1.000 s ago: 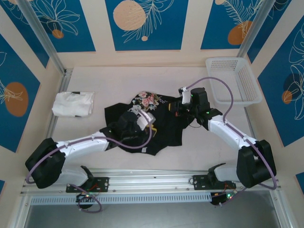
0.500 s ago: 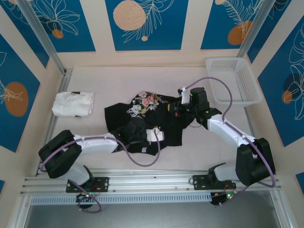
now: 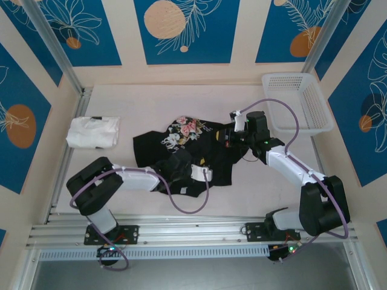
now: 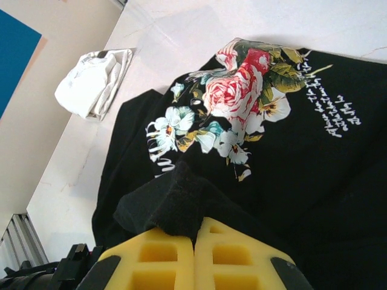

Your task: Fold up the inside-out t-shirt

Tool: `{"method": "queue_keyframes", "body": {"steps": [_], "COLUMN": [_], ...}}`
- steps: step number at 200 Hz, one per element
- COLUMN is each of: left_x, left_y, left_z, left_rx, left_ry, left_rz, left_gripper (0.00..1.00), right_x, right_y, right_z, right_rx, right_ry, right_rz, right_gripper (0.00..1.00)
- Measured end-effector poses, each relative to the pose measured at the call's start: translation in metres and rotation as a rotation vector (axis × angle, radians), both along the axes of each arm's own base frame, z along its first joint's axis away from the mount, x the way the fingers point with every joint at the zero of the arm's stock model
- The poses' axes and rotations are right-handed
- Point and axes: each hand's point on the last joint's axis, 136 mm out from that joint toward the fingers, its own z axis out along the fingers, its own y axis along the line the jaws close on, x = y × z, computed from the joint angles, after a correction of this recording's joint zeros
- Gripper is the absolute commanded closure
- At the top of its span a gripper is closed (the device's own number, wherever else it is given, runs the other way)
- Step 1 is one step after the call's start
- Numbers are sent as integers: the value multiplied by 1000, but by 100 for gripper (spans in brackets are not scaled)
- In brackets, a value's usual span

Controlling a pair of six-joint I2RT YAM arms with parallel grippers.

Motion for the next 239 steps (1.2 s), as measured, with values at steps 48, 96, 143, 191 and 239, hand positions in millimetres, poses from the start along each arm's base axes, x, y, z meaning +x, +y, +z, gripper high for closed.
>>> {"method": "queue_keyframes", "body": {"steps": [48, 96, 143, 191, 239], "left_x": [6, 8, 8, 9, 6], "left_y": [-5, -7, -7, -9, 11], "left_z": [-5, -12, -19, -7, 62], "left_rx": [10, 29, 46, -5, -252], "left_ry": [-19, -25, -21, -18, 19], "left_rz": [-1, -11, -17, 5, 116], "left_gripper": [62, 67, 84, 100, 100], "right_x": [0, -1, -2, -1, 0], "right_y": [0, -1, 0, -1, -8], "right_z": [1, -3, -2, -2, 2], "right_rx": [12, 12, 19, 19, 11], "right_ry": [2, 10, 15, 15, 22], "right_rz": [-2, -1, 0, -1, -26], "right_gripper": [100, 100, 100, 100, 100]}}
